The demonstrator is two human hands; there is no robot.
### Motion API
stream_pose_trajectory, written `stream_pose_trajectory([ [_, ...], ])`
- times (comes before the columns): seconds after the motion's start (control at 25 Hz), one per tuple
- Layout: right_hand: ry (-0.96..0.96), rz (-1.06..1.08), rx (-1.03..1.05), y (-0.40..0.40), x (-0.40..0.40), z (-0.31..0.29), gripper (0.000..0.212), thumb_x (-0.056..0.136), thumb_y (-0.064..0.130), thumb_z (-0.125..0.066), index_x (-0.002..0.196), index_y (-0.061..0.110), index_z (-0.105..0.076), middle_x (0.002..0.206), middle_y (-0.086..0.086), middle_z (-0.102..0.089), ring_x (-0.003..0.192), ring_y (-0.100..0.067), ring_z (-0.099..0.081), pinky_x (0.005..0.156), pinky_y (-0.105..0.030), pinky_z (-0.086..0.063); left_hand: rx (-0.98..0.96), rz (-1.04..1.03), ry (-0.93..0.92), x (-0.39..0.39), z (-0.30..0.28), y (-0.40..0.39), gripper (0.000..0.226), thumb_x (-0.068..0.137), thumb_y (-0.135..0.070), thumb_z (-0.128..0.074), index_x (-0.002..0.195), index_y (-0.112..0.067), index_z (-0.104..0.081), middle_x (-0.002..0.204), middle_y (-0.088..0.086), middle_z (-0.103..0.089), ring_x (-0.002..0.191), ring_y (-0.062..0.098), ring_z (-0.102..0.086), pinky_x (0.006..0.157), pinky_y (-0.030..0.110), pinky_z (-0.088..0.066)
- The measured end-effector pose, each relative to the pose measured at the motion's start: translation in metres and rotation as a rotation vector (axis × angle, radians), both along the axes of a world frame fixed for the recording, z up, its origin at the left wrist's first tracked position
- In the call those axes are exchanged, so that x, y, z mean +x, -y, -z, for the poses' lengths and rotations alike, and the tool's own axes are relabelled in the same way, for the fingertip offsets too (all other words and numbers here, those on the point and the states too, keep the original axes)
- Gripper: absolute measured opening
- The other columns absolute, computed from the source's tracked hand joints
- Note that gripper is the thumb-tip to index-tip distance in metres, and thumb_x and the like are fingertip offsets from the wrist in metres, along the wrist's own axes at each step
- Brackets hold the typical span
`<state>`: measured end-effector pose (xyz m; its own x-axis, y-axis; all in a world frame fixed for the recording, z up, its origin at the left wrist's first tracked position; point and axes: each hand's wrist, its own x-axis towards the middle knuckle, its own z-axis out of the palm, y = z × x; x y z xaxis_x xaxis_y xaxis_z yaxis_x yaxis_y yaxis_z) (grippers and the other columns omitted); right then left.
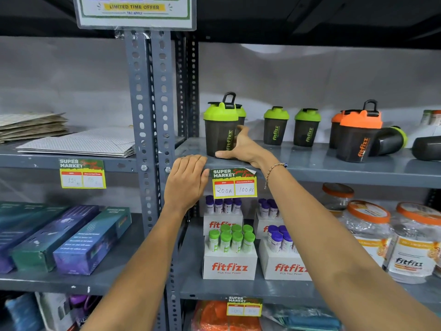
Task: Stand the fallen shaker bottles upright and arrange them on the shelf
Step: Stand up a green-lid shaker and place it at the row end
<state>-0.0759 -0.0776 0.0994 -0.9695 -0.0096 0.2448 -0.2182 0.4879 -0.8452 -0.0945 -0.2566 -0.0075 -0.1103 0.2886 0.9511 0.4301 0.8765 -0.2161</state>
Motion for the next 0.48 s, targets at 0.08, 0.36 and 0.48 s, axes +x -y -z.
stream_pose_trajectory([
  [0.08, 0.002, -0.014, -0.022, -0.0001, 0.0000, 0.0000, 0.118, 0.066, 0.020, -0.086, 0.146, 0.014, 0.002, 0.126, -0.005, -0.053, 0.120, -0.022, -0.051, 0.106, -0.038, -0.041, -0.004, -0.008, 0.001, 0.0000, -0.0010, 0.0002, 0.044, 0.102, -0.030, -0.029, 0.113, -0.004, -0.062, 0.110, 0.012, -0.065, 0.097, 0.029, -0.059, 0.091, 0.038, -0.038],
  [0.36, 0.029, -0.022, -0.071, -0.0004, -0.0012, -0.0008, 0.104, 0.069, -0.001, -0.080, 0.143, 0.012, -0.008, 0.112, -0.004, -0.058, 0.112, -0.021, -0.055, 0.102, -0.039, -0.047, -0.006, -0.006, 0.009, 0.0001, 0.0001, -0.0004, 0.042, 0.102, -0.030, -0.030, 0.114, -0.005, -0.061, 0.111, 0.011, -0.065, 0.098, 0.029, -0.058, 0.091, 0.038, -0.038],
  [0.48, 0.010, -0.021, -0.104, -0.0002, -0.0011, -0.0009, 0.106, 0.069, 0.002, -0.081, 0.143, 0.010, -0.006, 0.099, 0.000, -0.057, 0.112, -0.022, -0.057, 0.102, -0.042, -0.048, -0.006, -0.011, 0.003, 0.0001, -0.0002, -0.0004, 0.041, 0.102, -0.030, -0.030, 0.114, -0.004, -0.060, 0.110, 0.011, -0.064, 0.097, 0.029, -0.058, 0.090, 0.038, -0.039],
])
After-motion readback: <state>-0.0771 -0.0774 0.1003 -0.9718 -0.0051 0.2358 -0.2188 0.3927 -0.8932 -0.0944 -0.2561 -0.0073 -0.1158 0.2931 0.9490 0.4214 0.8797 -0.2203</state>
